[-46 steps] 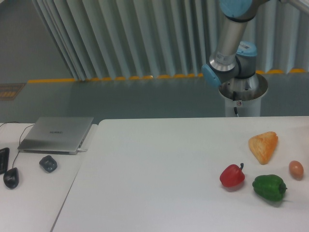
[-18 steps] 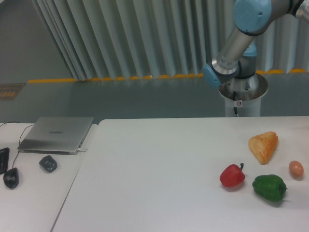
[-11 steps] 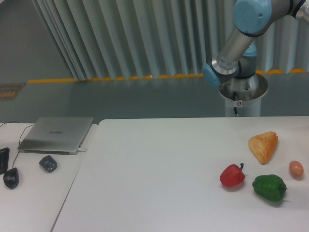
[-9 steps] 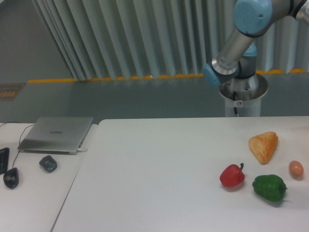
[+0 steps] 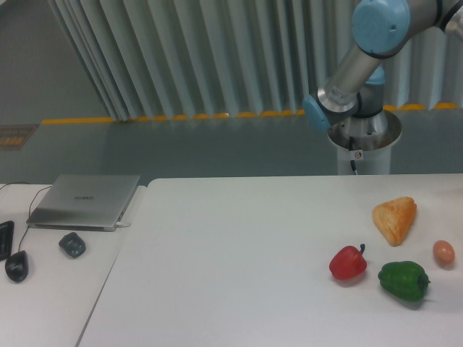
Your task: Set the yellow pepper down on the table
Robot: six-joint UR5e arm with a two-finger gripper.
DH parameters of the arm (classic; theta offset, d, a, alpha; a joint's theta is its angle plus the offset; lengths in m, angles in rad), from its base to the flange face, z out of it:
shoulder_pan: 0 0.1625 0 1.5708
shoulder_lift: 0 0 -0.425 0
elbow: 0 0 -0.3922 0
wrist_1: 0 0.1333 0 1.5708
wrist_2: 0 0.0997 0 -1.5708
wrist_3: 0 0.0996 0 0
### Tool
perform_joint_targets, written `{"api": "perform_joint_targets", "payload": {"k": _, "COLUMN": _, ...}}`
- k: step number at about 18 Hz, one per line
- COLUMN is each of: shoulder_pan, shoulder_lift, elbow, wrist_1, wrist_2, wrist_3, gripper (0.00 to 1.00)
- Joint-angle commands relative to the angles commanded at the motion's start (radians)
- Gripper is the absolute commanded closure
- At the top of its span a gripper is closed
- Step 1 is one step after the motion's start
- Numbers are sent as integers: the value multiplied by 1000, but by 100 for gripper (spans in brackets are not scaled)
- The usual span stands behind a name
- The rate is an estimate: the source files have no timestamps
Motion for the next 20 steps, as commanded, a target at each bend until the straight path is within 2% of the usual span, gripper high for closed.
{"api": "perform_joint_targets", "payload": {"k": 1, "shoulder_pan": 0, "shoulder_lift": 0, "elbow": 0, "wrist_1": 0, "wrist_2": 0, "wrist_3": 2, "gripper": 50}}
{"api": "perform_joint_targets", "payload": {"k": 2, "shoulder_pan": -2, "shoulder_lift": 2, "elbow": 2, "wrist_1": 0, "wrist_2": 0, "wrist_3": 6, "gripper": 56}}
{"api": "perform_joint_targets", "payload": {"k": 5, "shoulder_pan": 0, "shoulder_lift": 17, "elbow": 12, "wrist_1": -2, "wrist_2": -5, "wrist_3": 11, "gripper": 57}}
{"api": "perform_joint_targets", "payload": {"k": 9, "shoulder_pan": 9, "shoulder_lift": 104, "elbow": -29, "wrist_1": -18, "wrist_2": -38, "wrist_3": 11, "gripper": 56}}
{"api": "perform_joint_targets", "payload": {"k": 11, "shoulder_pan": 11, "shoulder_lift": 150, "elbow": -43, "wrist_1": -47, "wrist_2": -40, "wrist_3": 11, "gripper": 56}}
{"api": "perform_joint_targets", "payload": {"k": 12, "shoulder_pan": 11, "shoulder_lift": 196, "elbow": -51, "wrist_1": -81, "wrist_2": -40, "wrist_3": 11, "gripper": 56}}
{"api": "perform_joint_targets", "payload": {"k": 15, "shoulder_pan": -5, "shoulder_lift": 247, "elbow": -54, "wrist_1": -126, "wrist_2": -41, "wrist_3": -6, "gripper": 55}}
{"api": "perform_joint_targets", "payload": {"k": 17, "shoulder_pan": -29, "shoulder_lift": 261, "elbow": -54, "wrist_1": -143, "wrist_2": -46, "wrist_3": -32, "gripper": 54}}
{"api": "perform_joint_targets", "payload": {"k": 20, "shoulder_pan": -93, "shoulder_lift": 261, "elbow": -64, "wrist_1": -138, "wrist_2": -40, "wrist_3": -147, "gripper": 54}}
